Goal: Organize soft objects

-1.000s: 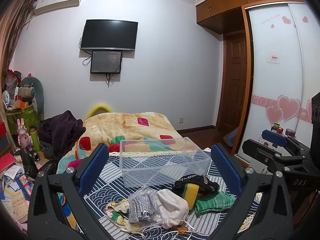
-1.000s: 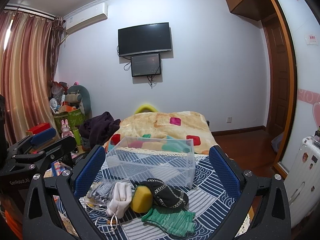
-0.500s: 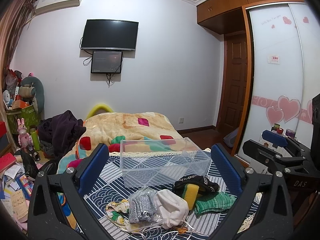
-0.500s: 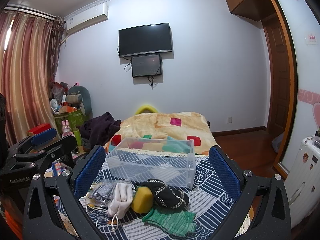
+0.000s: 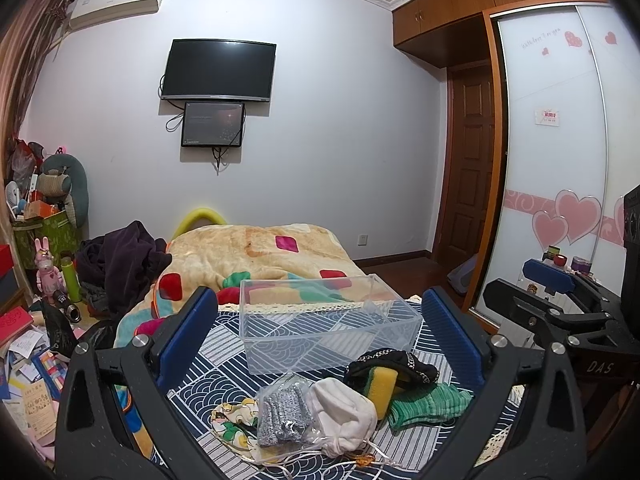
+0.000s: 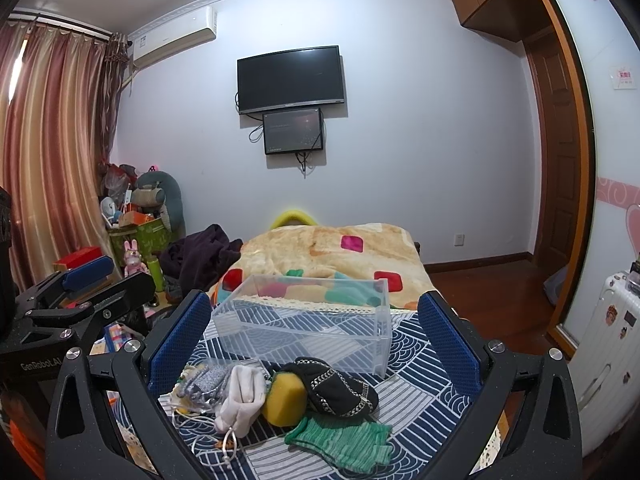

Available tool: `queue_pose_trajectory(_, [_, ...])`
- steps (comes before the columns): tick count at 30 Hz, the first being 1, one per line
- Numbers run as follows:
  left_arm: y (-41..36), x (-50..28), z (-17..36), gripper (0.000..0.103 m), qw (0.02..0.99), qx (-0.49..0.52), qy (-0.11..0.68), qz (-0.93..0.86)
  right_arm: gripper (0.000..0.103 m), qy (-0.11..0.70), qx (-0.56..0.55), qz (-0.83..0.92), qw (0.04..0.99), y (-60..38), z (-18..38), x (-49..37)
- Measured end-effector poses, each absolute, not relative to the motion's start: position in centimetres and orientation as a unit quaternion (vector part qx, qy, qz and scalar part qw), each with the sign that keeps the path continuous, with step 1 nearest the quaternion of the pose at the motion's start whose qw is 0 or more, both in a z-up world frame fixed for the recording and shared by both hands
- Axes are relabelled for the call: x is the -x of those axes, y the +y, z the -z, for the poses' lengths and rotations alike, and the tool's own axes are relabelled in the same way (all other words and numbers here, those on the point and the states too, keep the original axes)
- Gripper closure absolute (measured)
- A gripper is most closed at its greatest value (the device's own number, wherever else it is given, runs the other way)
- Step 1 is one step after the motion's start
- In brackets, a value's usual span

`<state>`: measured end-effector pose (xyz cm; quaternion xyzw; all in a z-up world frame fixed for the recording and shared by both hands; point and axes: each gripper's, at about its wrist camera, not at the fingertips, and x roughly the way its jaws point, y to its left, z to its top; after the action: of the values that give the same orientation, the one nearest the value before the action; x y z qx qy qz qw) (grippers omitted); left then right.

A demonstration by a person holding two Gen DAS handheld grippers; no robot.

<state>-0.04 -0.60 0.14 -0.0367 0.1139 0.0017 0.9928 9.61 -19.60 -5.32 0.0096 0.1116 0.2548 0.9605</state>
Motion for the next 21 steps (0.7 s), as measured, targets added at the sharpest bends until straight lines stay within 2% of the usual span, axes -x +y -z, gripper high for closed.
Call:
queue_pose_trajectory(11, [-0.6,-0.7,0.6,0.0,0.991,0.038,0.127,0.001,0.0,0.111,-0.002,-0.248,0.962,-19.5,5.6,-9.7])
queue_pose_trajectory(21, [1.0,-4.9,5.2,0.0,0.974,0.059,0.218,0.0,0.0,0.164,-0.017,-0.238,0.957,-20.3,8.3,-12.7])
